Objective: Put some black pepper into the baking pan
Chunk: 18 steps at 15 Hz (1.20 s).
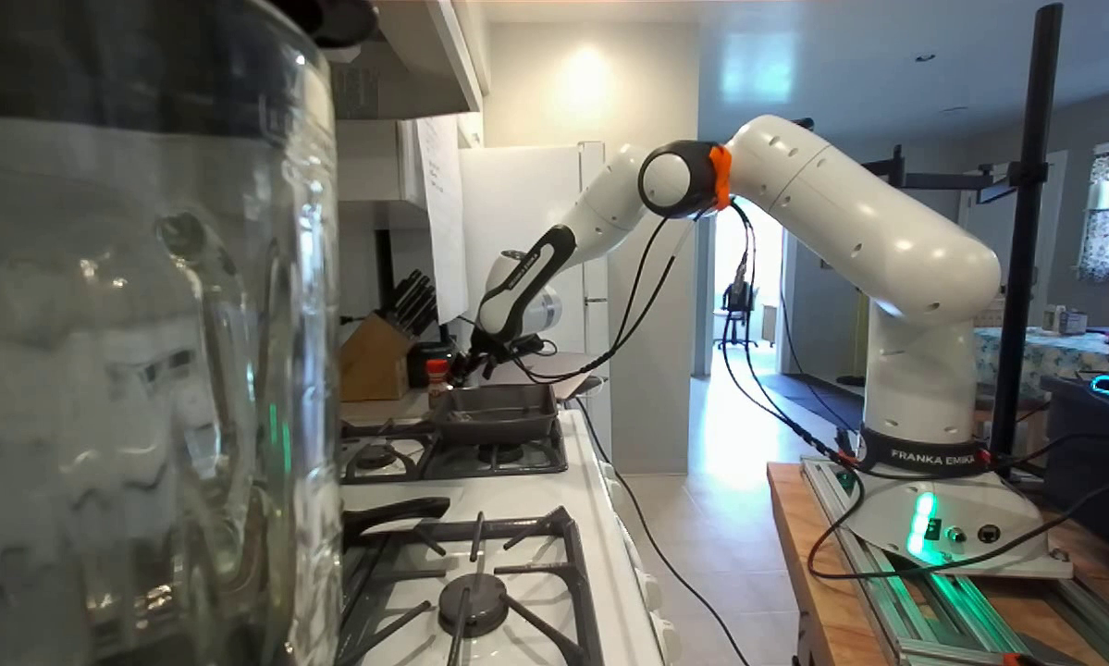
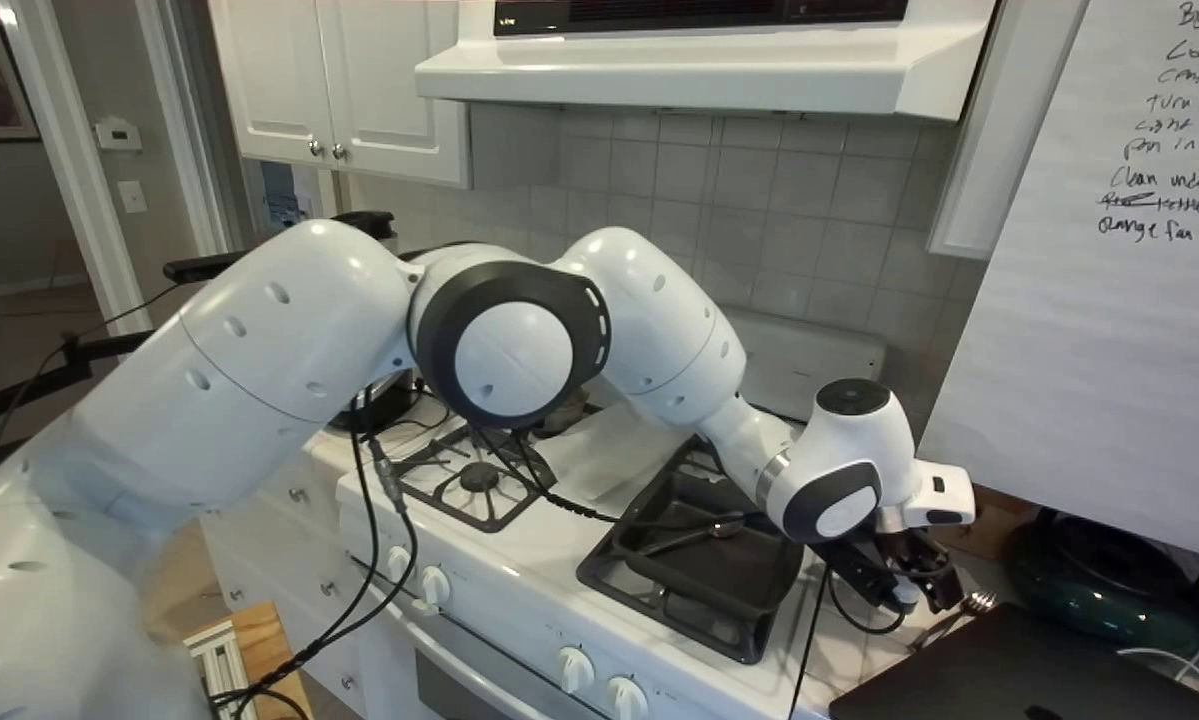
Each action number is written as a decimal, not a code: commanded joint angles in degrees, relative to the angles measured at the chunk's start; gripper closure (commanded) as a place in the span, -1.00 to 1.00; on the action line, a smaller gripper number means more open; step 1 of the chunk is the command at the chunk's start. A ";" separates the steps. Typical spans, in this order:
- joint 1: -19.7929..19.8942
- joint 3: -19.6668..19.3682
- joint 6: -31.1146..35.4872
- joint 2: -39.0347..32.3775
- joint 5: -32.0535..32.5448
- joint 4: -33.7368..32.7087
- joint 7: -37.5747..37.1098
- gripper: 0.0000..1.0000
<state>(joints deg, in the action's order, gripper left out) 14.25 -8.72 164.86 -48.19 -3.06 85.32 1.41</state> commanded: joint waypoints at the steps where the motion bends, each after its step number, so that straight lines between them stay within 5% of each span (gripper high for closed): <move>1: 0.48 0.38 0.26 -0.73 -0.06 -0.39 -1.02 -0.27; 7: 0.24 0.39 2.14 -0.79 0.17 -0.13 -0.79 0.56; 13: -3.15 -3.96 -0.65 8.03 2.89 8.63 -1.26 0.59; 17: -5.78 -8.27 -8.22 18.54 8.75 17.51 1.31 0.59; 18: -4.60 -6.67 -11.04 21.61 9.56 19.42 4.11 0.59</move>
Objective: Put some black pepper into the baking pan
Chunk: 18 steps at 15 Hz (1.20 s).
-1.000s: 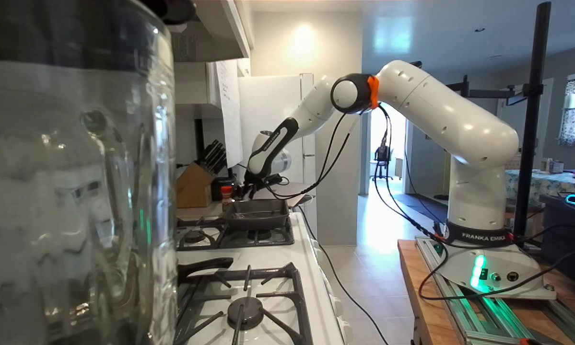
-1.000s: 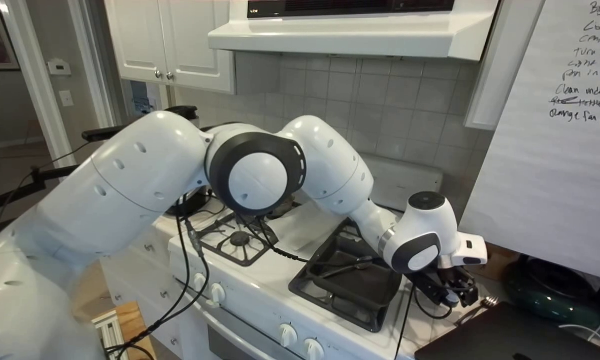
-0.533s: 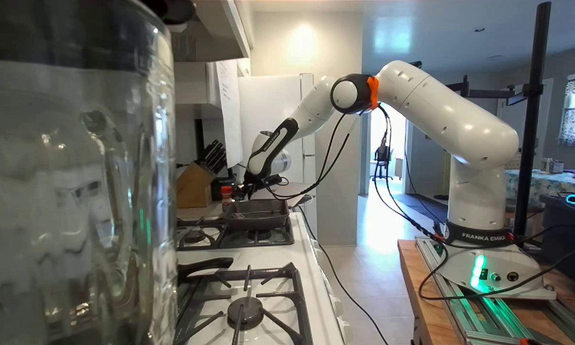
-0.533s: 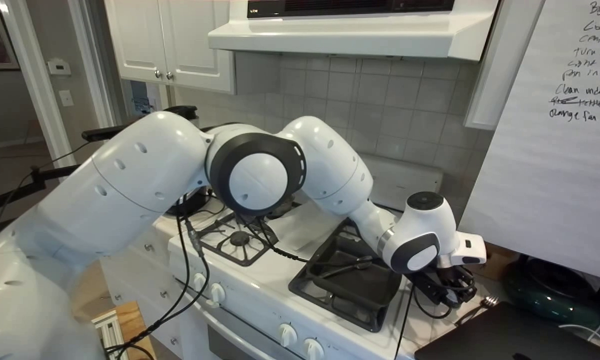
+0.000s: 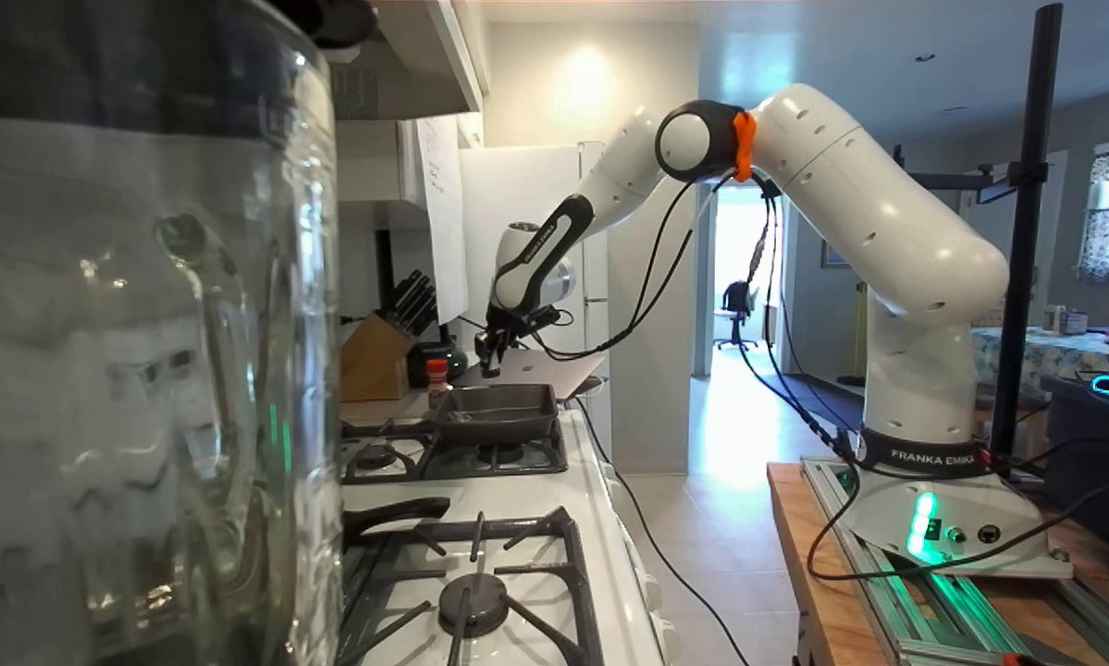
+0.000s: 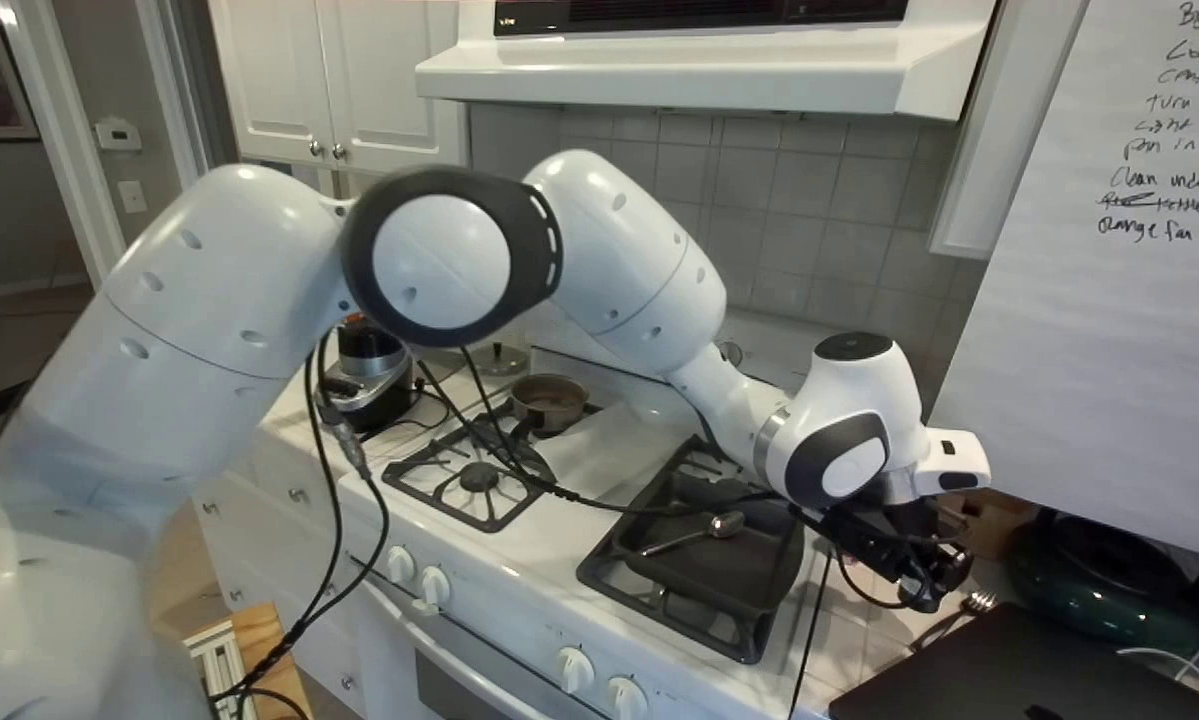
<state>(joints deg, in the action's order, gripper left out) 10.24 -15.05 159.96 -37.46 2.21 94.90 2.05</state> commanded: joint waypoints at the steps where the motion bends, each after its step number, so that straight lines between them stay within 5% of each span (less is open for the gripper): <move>1: 0.12 0.56 -9.23 14.04 5.37 11.70 6.06 0.59; 10: 0.17 1.87 -21.73 33.46 19.45 22.52 23.31 0.59; 18: -1.47 6.28 -23.90 40.30 15.90 29.28 44.69 0.59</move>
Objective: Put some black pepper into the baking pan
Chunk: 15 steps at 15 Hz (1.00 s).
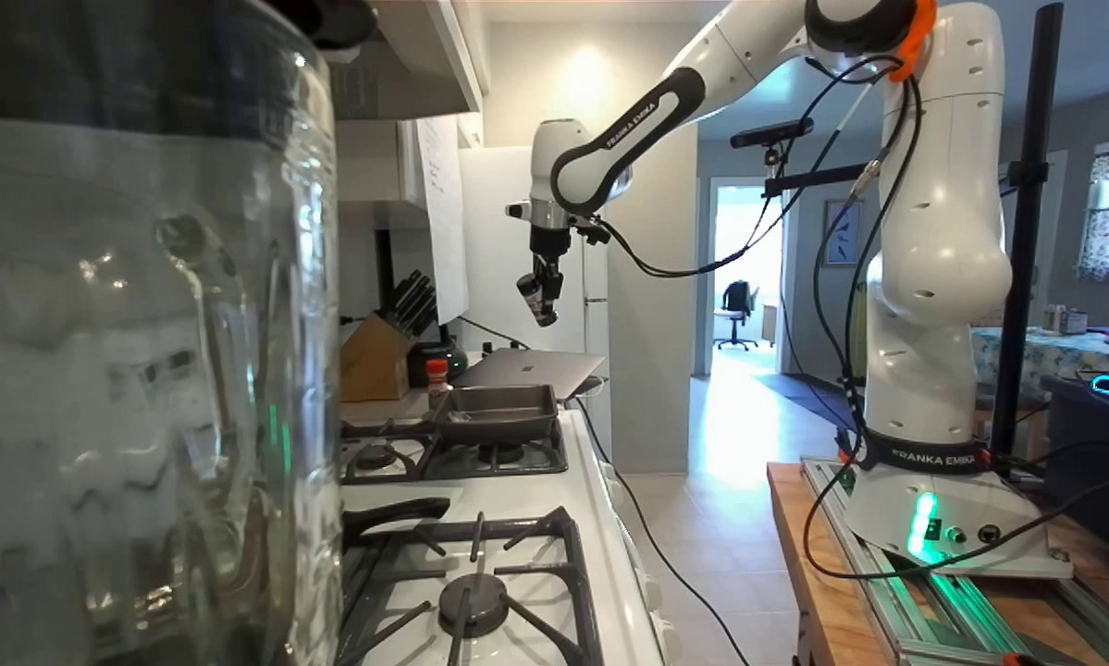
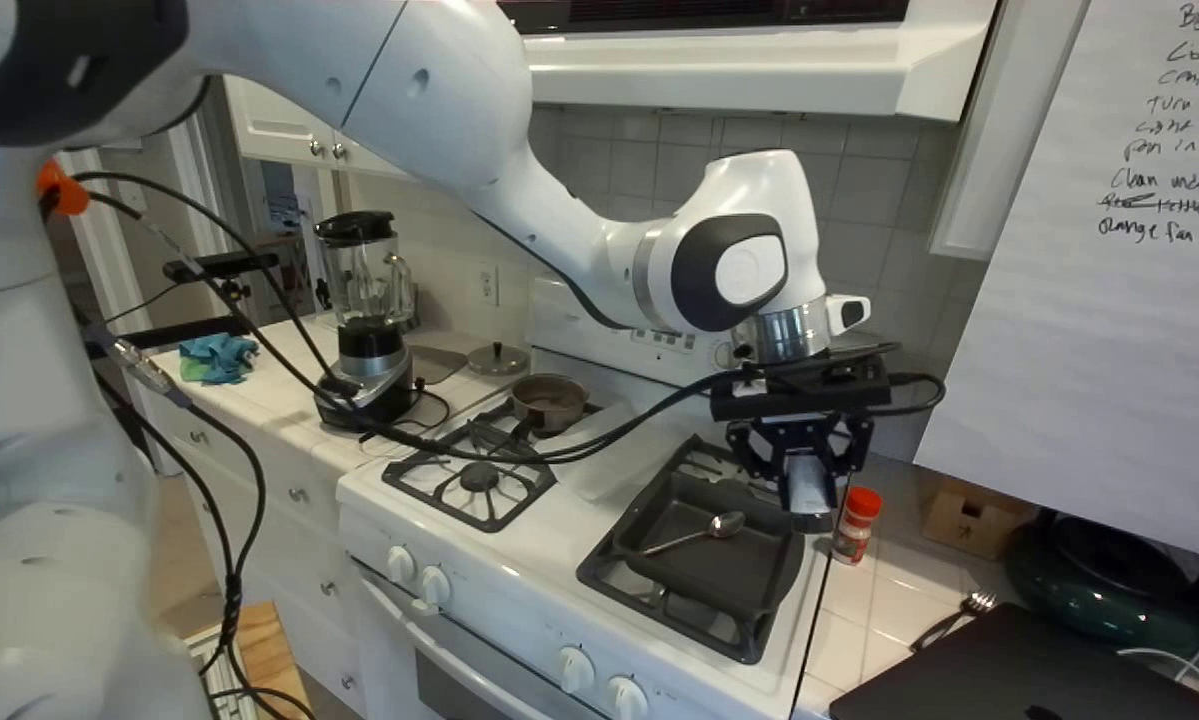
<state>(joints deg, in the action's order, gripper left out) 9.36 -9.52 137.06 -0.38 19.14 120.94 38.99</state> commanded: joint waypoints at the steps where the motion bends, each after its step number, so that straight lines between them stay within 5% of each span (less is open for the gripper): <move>1: -0.87 1.04 -1.16 3.29 -0.38 3.68 9.93 0.59; 2: -0.54 0.70 -0.37 0.93 -0.10 1.30 4.96 0.59; 3: -0.68 0.80 -0.39 0.99 -0.10 1.57 5.40 0.09; 8: -0.60 0.68 -0.38 0.83 -0.10 1.56 5.31 0.09; 9: -0.28 0.47 3.71 0.86 9.14 1.90 3.20 0.59; 15: -1.69 2.12 -0.15 2.95 24.09 2.46 6.57 0.59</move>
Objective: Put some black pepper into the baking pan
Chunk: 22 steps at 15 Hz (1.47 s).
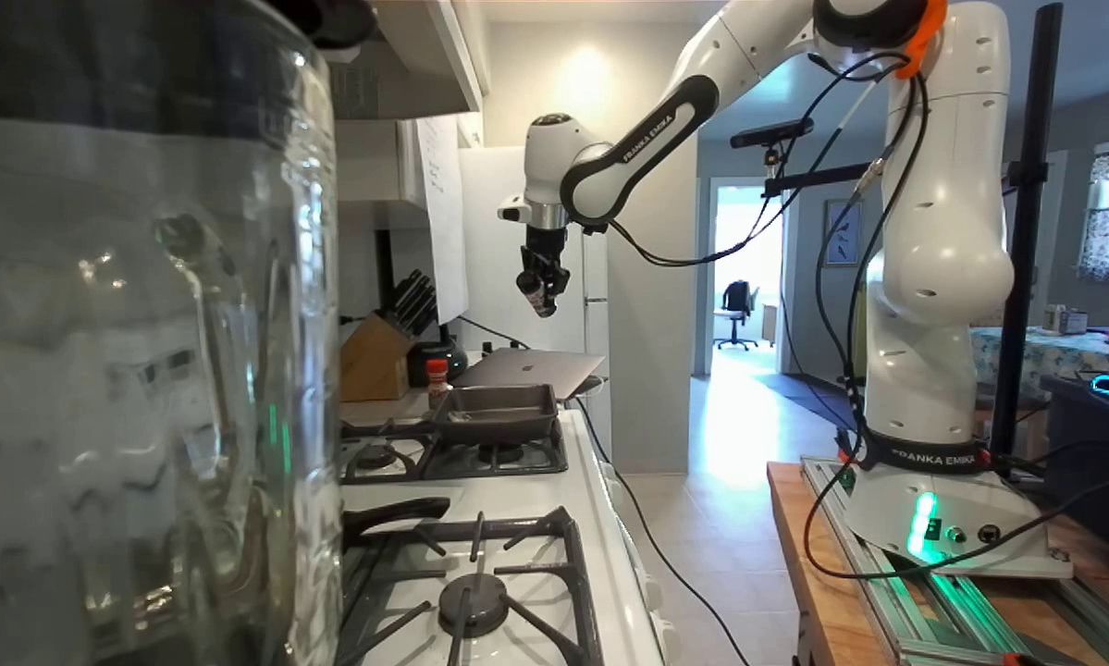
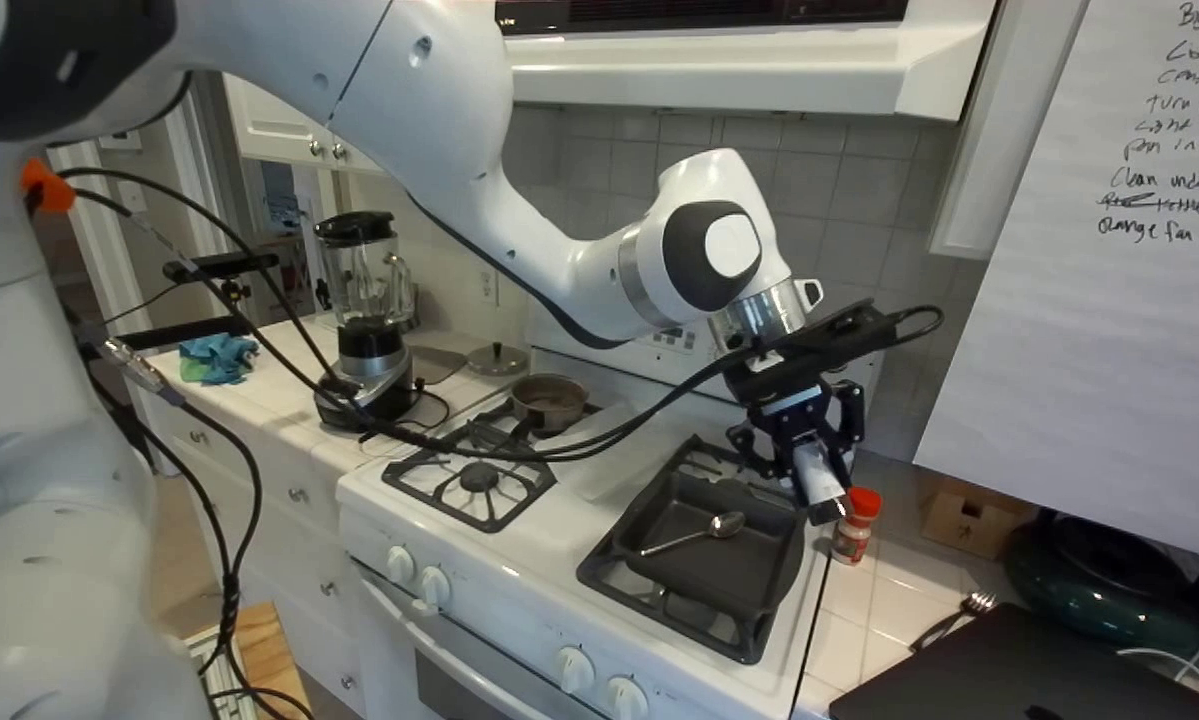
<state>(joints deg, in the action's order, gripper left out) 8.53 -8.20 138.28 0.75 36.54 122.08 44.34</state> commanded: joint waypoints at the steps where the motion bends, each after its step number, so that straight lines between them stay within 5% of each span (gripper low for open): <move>1: -1.12 1.10 -1.16 1.88 9.05 1.83 1.42 0.59; 22: -5.27 4.96 0.47 3.45 46.80 9.75 18.58 0.59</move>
<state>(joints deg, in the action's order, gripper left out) 3.44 -3.28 138.24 2.83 77.28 130.48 60.16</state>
